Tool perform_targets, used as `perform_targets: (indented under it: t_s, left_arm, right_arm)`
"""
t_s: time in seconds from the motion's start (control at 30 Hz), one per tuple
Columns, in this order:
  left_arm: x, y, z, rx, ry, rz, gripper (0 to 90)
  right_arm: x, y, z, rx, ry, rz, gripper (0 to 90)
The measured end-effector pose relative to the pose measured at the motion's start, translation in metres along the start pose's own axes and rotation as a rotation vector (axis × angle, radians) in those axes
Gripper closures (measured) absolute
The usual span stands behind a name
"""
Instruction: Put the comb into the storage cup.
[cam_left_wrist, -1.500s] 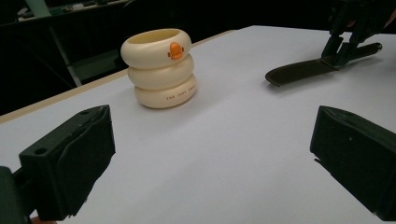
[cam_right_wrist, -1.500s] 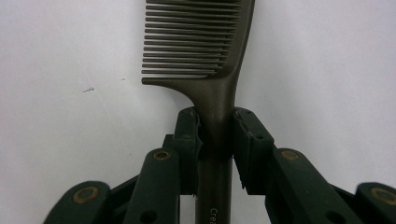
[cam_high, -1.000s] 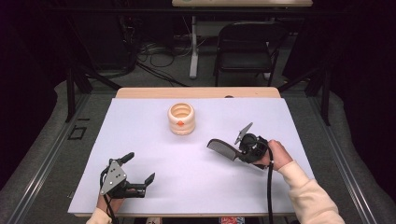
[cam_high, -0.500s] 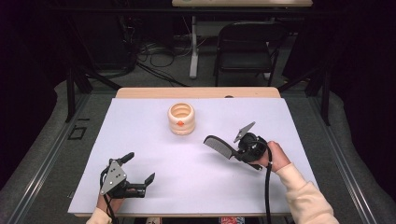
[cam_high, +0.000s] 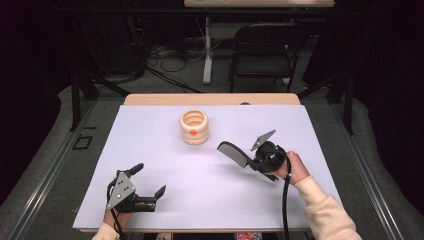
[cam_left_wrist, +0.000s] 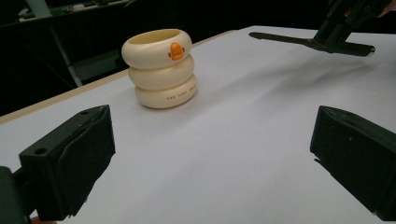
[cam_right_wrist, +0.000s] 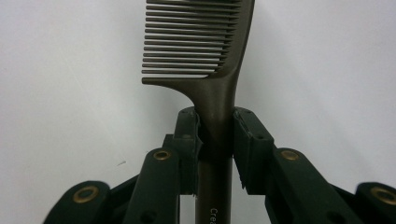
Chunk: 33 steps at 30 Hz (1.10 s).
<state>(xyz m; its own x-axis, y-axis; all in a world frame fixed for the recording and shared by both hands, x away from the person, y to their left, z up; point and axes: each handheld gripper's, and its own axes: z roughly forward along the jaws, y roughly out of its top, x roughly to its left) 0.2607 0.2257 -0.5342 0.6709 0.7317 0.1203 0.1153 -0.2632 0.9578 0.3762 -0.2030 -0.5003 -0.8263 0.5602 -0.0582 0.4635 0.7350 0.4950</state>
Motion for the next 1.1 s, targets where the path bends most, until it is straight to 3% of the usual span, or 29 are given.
perform_targets:
  t_s: [1.1]
  left_arm:
    - [0.0,0.0,0.0002,0.0,-0.003,0.0,0.0]
  right_arm:
    - [-0.0008,0.0026,-0.0059,-0.112,-0.036,0.041,72.1]
